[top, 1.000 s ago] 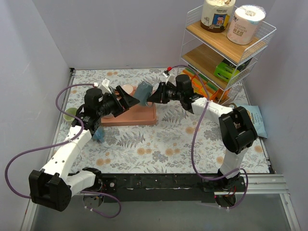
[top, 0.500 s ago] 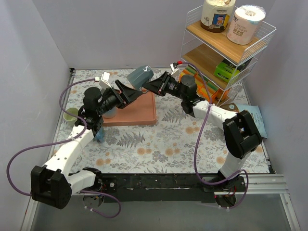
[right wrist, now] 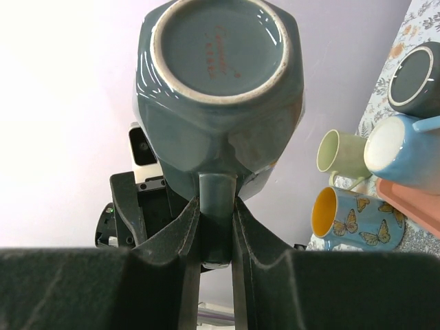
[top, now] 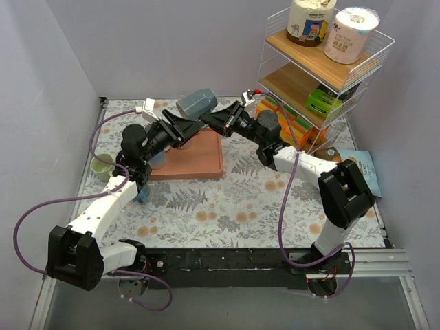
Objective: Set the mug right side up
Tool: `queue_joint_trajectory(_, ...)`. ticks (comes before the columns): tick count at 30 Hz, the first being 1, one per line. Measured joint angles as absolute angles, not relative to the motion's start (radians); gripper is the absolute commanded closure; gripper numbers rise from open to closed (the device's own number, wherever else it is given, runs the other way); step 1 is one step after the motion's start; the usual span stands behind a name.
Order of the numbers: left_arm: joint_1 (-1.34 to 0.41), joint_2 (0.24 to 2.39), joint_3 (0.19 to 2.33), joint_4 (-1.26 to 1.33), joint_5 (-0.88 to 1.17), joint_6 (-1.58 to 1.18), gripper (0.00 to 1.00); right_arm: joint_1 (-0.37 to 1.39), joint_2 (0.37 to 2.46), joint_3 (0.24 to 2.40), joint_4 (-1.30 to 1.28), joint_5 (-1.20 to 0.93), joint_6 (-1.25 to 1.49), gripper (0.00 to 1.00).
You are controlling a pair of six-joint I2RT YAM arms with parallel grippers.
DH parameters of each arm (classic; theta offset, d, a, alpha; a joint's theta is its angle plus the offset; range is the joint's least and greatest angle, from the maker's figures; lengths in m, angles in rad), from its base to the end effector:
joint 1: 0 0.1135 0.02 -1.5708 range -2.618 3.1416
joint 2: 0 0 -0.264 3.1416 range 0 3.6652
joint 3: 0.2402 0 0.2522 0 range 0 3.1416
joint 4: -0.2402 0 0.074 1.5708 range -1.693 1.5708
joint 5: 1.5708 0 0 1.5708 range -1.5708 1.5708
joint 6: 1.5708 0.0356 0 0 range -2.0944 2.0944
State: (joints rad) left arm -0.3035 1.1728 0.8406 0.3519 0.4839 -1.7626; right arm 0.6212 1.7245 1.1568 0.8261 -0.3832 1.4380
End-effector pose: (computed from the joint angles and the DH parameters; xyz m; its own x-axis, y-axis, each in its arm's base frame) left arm 0.2568 -0.0978 0.3358 -0.6990 -0.6916 0.1816 -0.1166 -0.1403 -0.9832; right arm 0.3197 0.2452 0.3206 -0.7989 0.5587 -0.2227 -0.3164 -0.0754 0.9456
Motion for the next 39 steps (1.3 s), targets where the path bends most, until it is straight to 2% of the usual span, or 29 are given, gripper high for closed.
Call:
queue_joint_trajectory(2,-0.304,1.173,0.838,0.371,0.477,-1.776,0.48,0.624,1.718,1.145,0.84,-0.377,1.451,0.99)
queue_joint_trajectory(13,-0.319,1.176,0.829,0.419,0.444,-1.839,0.52,0.651,1.707,1.131,0.887,-0.339,1.46,0.99)
queue_joint_trajectory(17,-0.327,1.182,0.826,0.43,0.443,-1.848,0.63,0.663,1.707,1.131,0.901,-0.326,1.464,0.99)
queue_joint_trajectory(18,-0.329,1.183,0.825,0.43,0.443,-1.851,0.7,0.666,1.707,1.131,0.903,-0.323,1.464,0.99)
queue_joint_trajectory(21,-0.335,1.184,0.821,0.427,0.441,-1.855,0.8,0.677,1.707,1.129,0.915,-0.315,1.468,0.99)
queue_joint_trajectory(28,-0.336,1.176,0.812,0.42,0.435,-1.86,0.81,0.683,1.706,1.114,0.934,-0.304,1.483,0.99)
queue_joint_trajectory(32,-0.337,1.159,0.812,0.408,0.425,-1.859,0.72,0.689,1.704,1.113,0.942,-0.301,1.486,0.99)
queue_joint_trajectory(39,-0.344,1.127,0.808,0.36,0.388,-1.851,0.73,0.696,1.678,1.081,0.944,-0.288,1.48,0.99)
